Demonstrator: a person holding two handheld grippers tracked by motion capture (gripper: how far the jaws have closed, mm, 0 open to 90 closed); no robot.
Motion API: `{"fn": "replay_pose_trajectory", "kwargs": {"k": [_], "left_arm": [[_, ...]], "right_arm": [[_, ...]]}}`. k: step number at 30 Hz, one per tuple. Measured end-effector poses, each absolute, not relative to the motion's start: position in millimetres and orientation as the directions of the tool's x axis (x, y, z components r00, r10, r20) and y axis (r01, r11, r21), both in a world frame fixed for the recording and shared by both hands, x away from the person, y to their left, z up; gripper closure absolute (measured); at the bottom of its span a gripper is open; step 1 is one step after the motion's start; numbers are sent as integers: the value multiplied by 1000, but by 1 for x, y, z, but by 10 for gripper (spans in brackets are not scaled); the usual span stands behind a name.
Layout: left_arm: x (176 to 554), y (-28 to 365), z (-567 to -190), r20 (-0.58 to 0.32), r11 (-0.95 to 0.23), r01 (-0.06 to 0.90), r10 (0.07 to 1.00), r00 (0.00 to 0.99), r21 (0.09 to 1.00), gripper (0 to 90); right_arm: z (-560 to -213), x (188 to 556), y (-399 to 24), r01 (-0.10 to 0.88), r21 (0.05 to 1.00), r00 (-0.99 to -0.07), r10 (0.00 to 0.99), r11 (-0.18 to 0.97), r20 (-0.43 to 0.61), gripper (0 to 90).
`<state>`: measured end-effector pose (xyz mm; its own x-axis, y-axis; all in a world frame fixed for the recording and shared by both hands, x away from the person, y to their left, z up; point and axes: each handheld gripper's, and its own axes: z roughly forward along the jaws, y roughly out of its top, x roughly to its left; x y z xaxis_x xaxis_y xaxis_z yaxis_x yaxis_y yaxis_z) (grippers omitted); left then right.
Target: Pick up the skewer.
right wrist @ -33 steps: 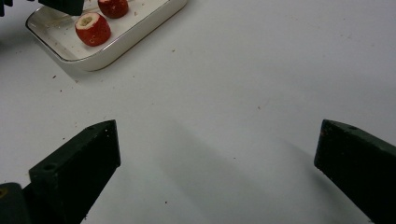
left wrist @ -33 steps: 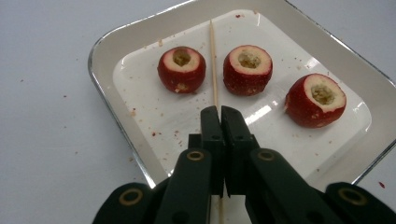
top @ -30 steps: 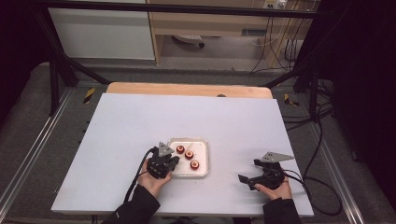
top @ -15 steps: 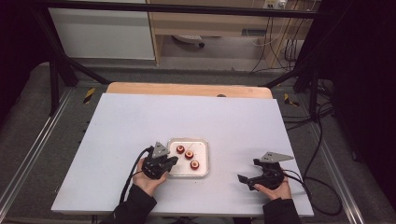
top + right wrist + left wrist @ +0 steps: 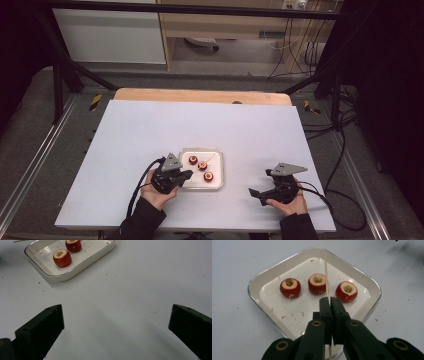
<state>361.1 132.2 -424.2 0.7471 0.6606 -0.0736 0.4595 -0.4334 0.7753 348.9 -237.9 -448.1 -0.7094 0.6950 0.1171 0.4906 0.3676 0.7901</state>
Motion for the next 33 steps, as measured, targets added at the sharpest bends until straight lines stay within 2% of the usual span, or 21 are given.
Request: {"fn": "replay_pose_trajectory", "kwargs": {"k": [17, 33], "left_arm": [[356, 117, -416, -69, -517, 418, 565, 822, 747, 884], [357, 97, -404, -15, -605, 358, 496, 868, 711, 884]], "right_arm": [[-440, 346, -208, 416, 764, -768, 641, 493, 5, 10], [-416, 341, -179, 259, 744, -815, 553, 616, -175, 77]]}}
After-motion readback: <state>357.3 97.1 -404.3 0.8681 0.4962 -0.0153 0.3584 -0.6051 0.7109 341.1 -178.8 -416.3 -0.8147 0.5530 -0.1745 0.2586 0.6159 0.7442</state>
